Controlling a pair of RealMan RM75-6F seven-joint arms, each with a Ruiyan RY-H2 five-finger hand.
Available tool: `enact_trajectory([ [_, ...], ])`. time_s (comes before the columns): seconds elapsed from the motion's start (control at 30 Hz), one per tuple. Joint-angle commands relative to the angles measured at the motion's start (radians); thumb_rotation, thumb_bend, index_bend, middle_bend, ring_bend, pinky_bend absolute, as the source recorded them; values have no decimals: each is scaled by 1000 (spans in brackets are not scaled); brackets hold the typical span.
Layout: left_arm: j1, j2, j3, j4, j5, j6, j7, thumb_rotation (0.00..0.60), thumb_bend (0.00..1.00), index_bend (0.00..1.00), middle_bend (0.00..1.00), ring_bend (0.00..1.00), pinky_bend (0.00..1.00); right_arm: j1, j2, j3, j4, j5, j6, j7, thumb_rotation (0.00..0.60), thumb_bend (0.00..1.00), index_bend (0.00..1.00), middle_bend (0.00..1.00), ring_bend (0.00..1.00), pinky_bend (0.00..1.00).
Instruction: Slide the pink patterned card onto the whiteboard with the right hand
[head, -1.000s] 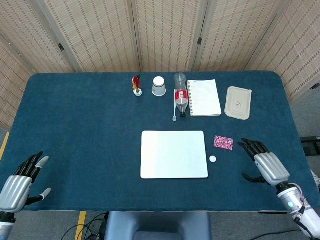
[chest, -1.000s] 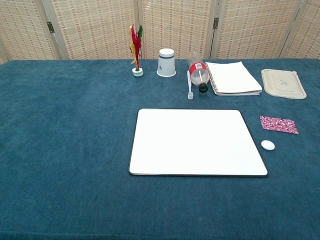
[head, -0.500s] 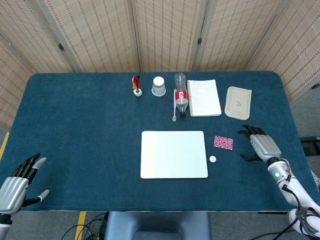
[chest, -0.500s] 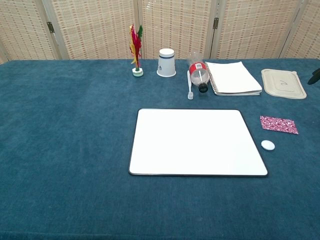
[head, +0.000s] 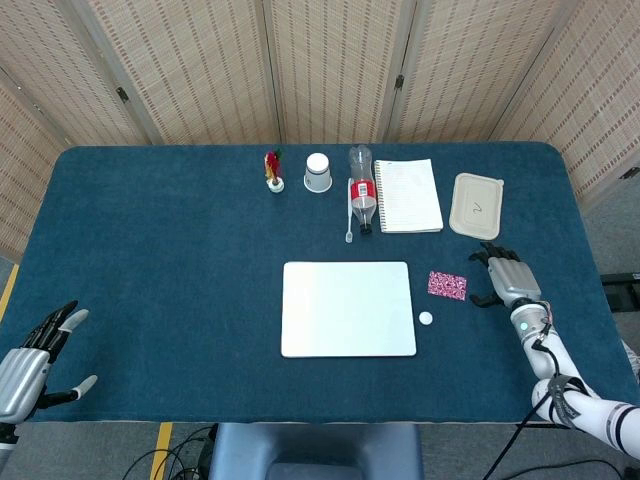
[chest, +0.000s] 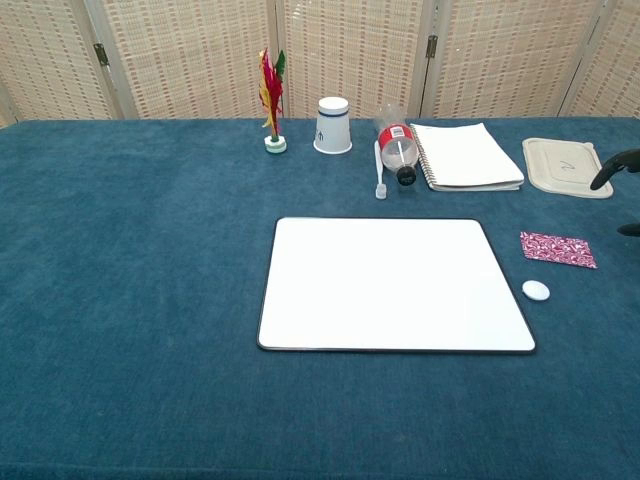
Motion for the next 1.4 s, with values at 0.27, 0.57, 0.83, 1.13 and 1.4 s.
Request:
enact_trajectory([
  [0.27,-17,21,11,39,25,-2,-107,600,255,97,30,18,182,66,-79,-31,6,169,79,-177,600,197,240,45,0,0],
  [0.57,-21,24,14,52,27,-1,-139,600,255,97,30,18,182,109,-165,-35,86,215,80,-255,600,197,240,45,0,0],
  [0.83,-26,21,11,60,14,-9,-138,600,255,97,30,18,182,125,-198,-36,129,225,61,-279,600,197,246,48,0,0],
  [1.13,-32,18,7,63,-4,-25,-134,600,255,97,30,18,182,130,-231,-44,184,233,22,-283,600,197,252,50,0,0],
  [1.4,-31,17,7,60,-8,-26,-128,600,255,97,30,18,181,128,-239,-44,194,219,18,-278,600,203,265,55,0,0],
])
